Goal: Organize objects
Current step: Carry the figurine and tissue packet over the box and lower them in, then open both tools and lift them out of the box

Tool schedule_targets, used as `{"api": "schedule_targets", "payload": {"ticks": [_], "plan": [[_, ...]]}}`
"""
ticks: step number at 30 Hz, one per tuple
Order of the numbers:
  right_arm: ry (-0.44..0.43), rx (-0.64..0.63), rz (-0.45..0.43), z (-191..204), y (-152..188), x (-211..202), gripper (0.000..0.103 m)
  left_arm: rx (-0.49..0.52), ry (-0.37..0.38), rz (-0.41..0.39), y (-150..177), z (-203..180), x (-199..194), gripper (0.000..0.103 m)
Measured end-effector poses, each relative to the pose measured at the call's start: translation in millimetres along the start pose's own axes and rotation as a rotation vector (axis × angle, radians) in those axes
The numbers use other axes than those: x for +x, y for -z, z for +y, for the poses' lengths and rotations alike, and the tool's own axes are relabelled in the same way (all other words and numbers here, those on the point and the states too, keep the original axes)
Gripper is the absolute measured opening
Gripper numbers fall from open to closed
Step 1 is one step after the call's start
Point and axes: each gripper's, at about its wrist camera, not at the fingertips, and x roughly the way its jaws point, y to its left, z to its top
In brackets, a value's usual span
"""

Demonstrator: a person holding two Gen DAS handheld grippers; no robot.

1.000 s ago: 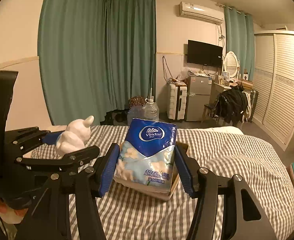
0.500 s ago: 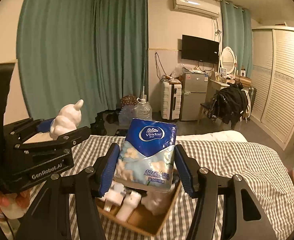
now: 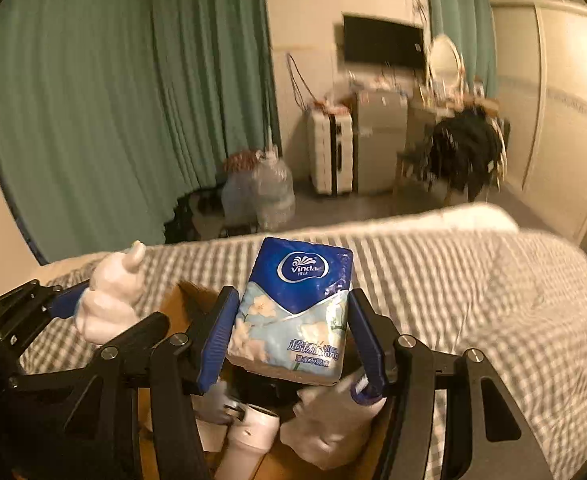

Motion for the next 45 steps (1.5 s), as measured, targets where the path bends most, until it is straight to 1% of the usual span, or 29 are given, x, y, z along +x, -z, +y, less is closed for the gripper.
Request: {"api": "schedule_targets", "payload": {"ticks": [2,4,6,10,13,16,19,21,22,24,25,26,27,31,34,36,37,38,40,42,44,45], "plan": [[0.006,0.038,0.030,-10.2,5.0,15.1,0.056,-0.006,-0.012,0.017,6.1,-1.8,10.2,0.057],[0.001,0.057,0.055,-13.4,14.5,22.5,0.056,-0.016,0.012,0.033,10.3,-2.7,19.5,0.057],[0.003,0.045,0.071,-13.1,21.7,27.4,0.056,-0.007,0.035,0.048,15.2,-5.0,26.9,0.057],[0.020,0.021,0.076,-9.9,30.5,28.8,0.055,0.031,0.061,0.042,22.3,-14.1,33.2,0.057],[0.017,0.013,0.084,-8.0,38.0,27.3,0.055,0.010,0.091,0.048,26.1,-14.2,34.1,0.057],[0.006,0.015,0.104,-9.0,42.4,33.2,0.055,-0.004,0.101,0.066,27.9,-11.5,35.7,0.057],[0.019,0.001,0.112,-7.5,43.1,35.1,0.055,-0.018,0.120,0.069,28.8,-8.6,34.6,0.058],[0.018,-0.001,0.114,-4.9,43.9,33.5,0.055,-0.020,0.117,0.085,28.6,-7.7,35.8,0.059],[0.018,0.003,0.116,-5.1,44.4,33.5,0.055,-0.014,0.101,0.098,28.6,-8.5,36.6,0.059],[0.017,0.007,0.124,-4.3,45.8,31.6,0.055,-0.003,0.091,0.100,28.8,-10.4,34.9,0.061],[0.016,0.013,0.122,-4.1,45.5,30.4,0.056,-0.005,0.098,0.097,28.5,-10.3,33.2,0.068],[0.013,0.020,0.121,-4.8,45.0,29.7,0.060,-0.011,0.106,0.094,28.7,-9.7,32.5,0.076],[0.007,0.024,0.121,-5.1,44.1,28.8,0.063,-0.019,0.113,0.089,27.7,-8.7,31.5,0.079],[-0.002,0.030,0.116,-1.8,40.3,24.1,0.069,-0.034,0.127,0.080,25.5,-3.9,26.4,0.081],[-0.008,0.038,0.103,-0.8,36.0,19.9,0.072,-0.042,0.109,0.077,22.6,0.6,25.4,0.082],[-0.010,0.043,0.094,-0.3,32.5,18.0,0.079,-0.052,0.090,0.074,20.5,4.1,24.7,0.083],[-0.007,0.046,0.087,-0.2,30.3,16.6,0.080,-0.057,0.080,0.070,19.6,5.0,23.8,0.088],[-0.007,0.048,0.078,-0.4,27.1,15.4,0.080,-0.062,0.073,0.060,17.5,7.0,22.2,0.096],[-0.017,0.050,0.055,-0.1,23.7,10.6,0.081,-0.075,0.060,0.036,14.2,9.5,16.7,0.097],[-0.006,0.050,0.032,1.0,19.7,5.0,0.084,-0.081,0.056,0.023,11.8,12.1,9.9,0.097],[0.003,0.049,0.008,1.2,15.0,-2.7,0.087,-0.080,0.035,0.008,7.8,14.2,1.9,0.097],[0.009,0.051,-0.007,1.2,11.7,-8.2,0.090,-0.079,0.024,-0.001,6.4,14.4,-4.4,0.097]]}}
